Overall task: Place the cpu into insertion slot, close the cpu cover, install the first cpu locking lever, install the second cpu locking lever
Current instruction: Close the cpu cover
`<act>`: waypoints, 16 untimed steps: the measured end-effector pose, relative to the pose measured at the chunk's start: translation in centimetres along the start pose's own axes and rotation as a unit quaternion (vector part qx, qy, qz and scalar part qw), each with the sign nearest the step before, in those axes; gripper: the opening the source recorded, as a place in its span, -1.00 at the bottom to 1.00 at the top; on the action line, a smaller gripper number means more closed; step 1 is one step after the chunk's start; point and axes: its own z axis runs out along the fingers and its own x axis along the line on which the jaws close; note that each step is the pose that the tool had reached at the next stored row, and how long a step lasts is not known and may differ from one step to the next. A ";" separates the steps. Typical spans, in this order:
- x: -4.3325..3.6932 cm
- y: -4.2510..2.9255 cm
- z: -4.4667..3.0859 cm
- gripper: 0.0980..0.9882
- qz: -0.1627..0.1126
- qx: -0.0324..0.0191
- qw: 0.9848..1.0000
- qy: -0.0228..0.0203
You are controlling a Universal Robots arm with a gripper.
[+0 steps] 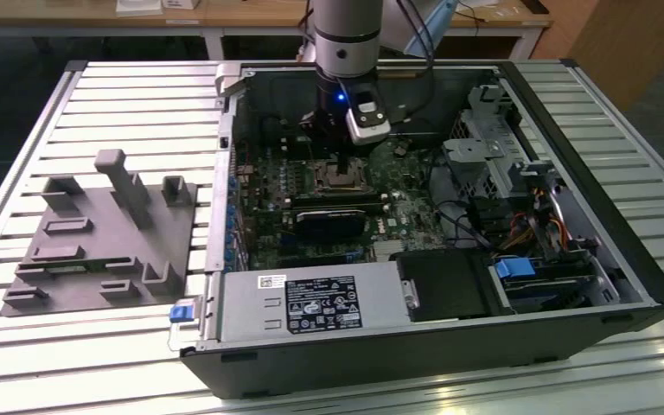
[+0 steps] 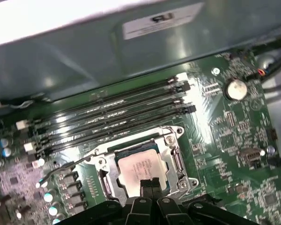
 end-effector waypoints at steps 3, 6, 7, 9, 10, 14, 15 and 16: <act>0.01 -0.01 0.01 -0.99 -0.020 -0.002 1.000 0.000; 0.01 -0.01 0.02 -0.99 -0.035 -0.007 0.999 0.000; 0.01 -0.01 0.03 -0.99 -0.039 -0.010 0.999 0.001; 0.01 -0.01 0.03 -0.99 -0.045 -0.018 0.999 0.003; 0.01 -0.01 0.03 -0.99 -0.048 -0.021 0.999 0.004; 0.28 -0.18 0.29 -0.99 -0.080 -0.029 0.996 0.005; 0.54 -0.29 0.42 -0.99 -0.087 -0.029 0.996 0.005; 0.65 -0.33 0.47 -0.99 -0.089 -0.029 0.996 0.005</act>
